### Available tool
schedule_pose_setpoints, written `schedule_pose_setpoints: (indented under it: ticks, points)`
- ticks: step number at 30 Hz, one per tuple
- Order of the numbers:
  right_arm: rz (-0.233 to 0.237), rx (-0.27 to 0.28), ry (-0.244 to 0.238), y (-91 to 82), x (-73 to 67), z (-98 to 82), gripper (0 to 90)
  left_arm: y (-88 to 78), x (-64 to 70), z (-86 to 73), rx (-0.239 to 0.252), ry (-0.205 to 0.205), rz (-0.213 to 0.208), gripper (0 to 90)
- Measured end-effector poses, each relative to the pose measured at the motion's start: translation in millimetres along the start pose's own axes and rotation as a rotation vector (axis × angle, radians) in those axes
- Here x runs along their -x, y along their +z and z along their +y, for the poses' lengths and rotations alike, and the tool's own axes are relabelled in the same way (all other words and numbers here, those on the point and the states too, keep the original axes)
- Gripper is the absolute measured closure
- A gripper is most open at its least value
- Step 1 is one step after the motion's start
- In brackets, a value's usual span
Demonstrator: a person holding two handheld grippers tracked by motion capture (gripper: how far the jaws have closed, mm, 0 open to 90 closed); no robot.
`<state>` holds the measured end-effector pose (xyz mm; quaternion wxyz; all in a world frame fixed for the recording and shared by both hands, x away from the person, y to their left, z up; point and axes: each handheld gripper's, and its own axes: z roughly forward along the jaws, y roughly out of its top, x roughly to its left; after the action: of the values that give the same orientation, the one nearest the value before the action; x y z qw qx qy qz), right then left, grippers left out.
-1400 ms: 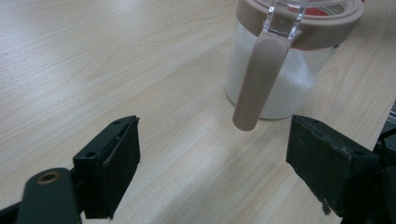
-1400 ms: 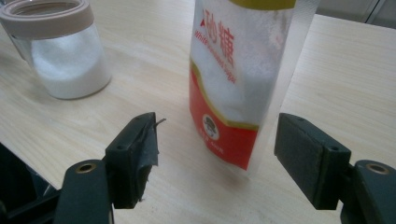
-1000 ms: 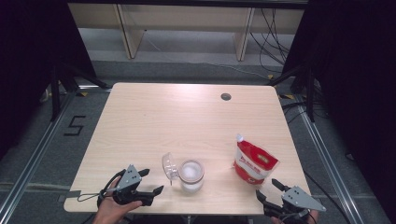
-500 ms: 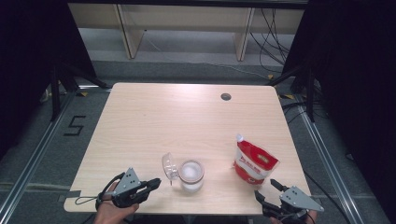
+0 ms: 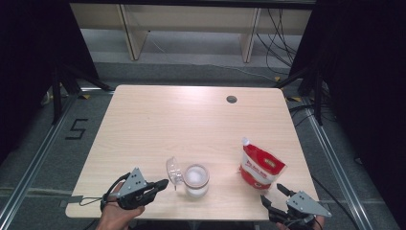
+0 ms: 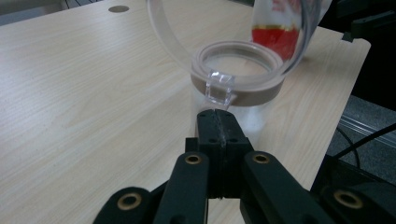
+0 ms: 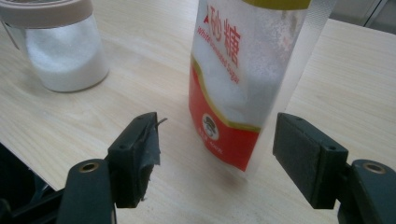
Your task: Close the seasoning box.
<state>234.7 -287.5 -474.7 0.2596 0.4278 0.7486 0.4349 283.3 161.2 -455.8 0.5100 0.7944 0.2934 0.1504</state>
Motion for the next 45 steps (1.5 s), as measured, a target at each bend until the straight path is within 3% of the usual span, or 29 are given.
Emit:
schedule_pose_setpoints:
  ticks: [1, 2, 5, 6, 8, 12, 14, 19, 20, 21, 22, 23, 25, 26, 30, 32, 34, 35, 38, 39, 41, 43, 44, 45]
  points:
    - [-0.003, 0.019, -0.021, 1.3, 1.7, 0.2, 32.2, 1.8, 1.3, 0.8, 0.009, -0.026, -0.002, 89.5]
    - [0.001, 0.003, -0.002, 0.7, 0.2, 0.0, 32.2, 2.2, 0.7, 2.0, 0.002, -0.015, 0.001, 89.5]
    - [0.001, 0.007, -0.008, 0.9, 0.5, -0.3, 32.2, 4.8, -0.8, 5.5, 0.006, 0.013, -0.01, 89.5]
    - [-0.005, 0.022, -0.029, 1.6, 2.1, -0.1, 32.2, 5.2, 1.1, 6.5, 0.004, 0.0, -0.004, 89.5]
    - [0.005, -0.001, -0.009, -0.1, 0.6, -0.3, 32.2, 6.3, 1.7, 8.9, 0.003, 0.026, -0.01, 89.5]
    - [0.002, 0.012, -0.03, 0.3, 2.8, 0.4, 32.2, 8.3, 2.7, 11.2, 0.002, 0.029, -0.012, 89.4]
    - [0.004, 0.005, -0.002, 0.0, 0.2, -0.1, 32.2, 9.2, 2.1, 11.7, 0.006, 0.027, -0.014, 89.4]
    - [0.006, 0.009, -0.019, 0.8, 1.6, 0.0, 32.2, 8.8, 2.4, 14.3, 0.009, 0.031, -0.009, 89.4]
    - [0.003, 0.006, 0.0, 0.6, -0.4, -0.3, 32.2, 9.0, 2.6, 14.5, 0.009, 0.03, -0.009, 89.4]
    - [-0.002, 0.03, -0.055, 2.5, 3.9, 0.2, 32.2, 9.0, 2.6, 14.7, 0.009, 0.033, -0.009, 89.4]
    - [0.003, 0.006, -0.002, 0.7, -0.2, -0.2, 32.2, 8.9, 3.4, 14.7, 0.008, 0.022, -0.006, 89.4]
    - [0.004, -0.001, 0.005, -0.2, -0.9, -0.1, 32.2, 9.0, 3.3, 14.9, 0.008, 0.025, -0.006, 89.4]
    - [0.004, 0.0, 0.003, -0.1, -0.7, -0.2, 32.2, 9.3, 3.8, 15.2, 0.017, 0.017, -0.011, 89.4]
    - [0.004, 0.012, -0.022, 1.3, 1.5, -0.2, 32.2, 9.3, 3.8, 15.2, 0.017, 0.017, -0.011, 89.4]
    - [0.005, 0.003, -0.003, 0.3, -0.4, 0.1, 32.2, 10.1, 4.8, 17.0, 0.019, 0.027, -0.016, 89.3]
    - [0.01, 0.012, -0.015, 1.2, 0.8, 0.1, 32.2, 11.2, 6.5, 17.0, 0.022, 0.006, -0.017, 89.3]
    - [0.013, 0.014, -0.014, 1.3, 0.8, 0.1, 32.2, 11.7, 6.2, 18.1, 0.017, 0.029, -0.021, 89.3]
    - [0.009, 0.006, -0.016, 0.4, 0.9, 0.3, 32.2, 12.1, 8.1, 17.9, 0.015, 0.006, -0.019, 89.3]
    - [0.009, 0.008, 0.0, 0.3, -0.4, 0.0, 32.2, 14.7, 8.3, 18.7, 0.02, 0.024, -0.027, 89.2]
    - [0.011, 0.007, -0.002, 0.3, -0.7, 0.1, 32.2, 15.8, 9.4, 18.9, 0.017, 0.009, -0.034, 89.1]
    - [0.004, -0.002, 0.003, -0.6, -1.1, 0.2, 32.2, 17.6, 8.7, 20.5, 0.022, 0.041, -0.044, 88.4]
    - [0.016, 0.007, -0.015, 0.7, 0.9, 0.3, 32.2, 16.6, 11.3, 19.9, 0.021, 0.004, -0.037, 87.2]
    - [0.012, 0.013, -0.015, 1.1, 0.7, 0.1, 32.2, 15.4, 9.0, 20.1, 0.016, 0.03, -0.045, 85.9]
    - [0.008, 0.006, -0.023, 0.5, 1.0, 0.1, 32.2, 15.0, 8.3, 19.2, 0.023, 0.02, -0.051, 83.7]
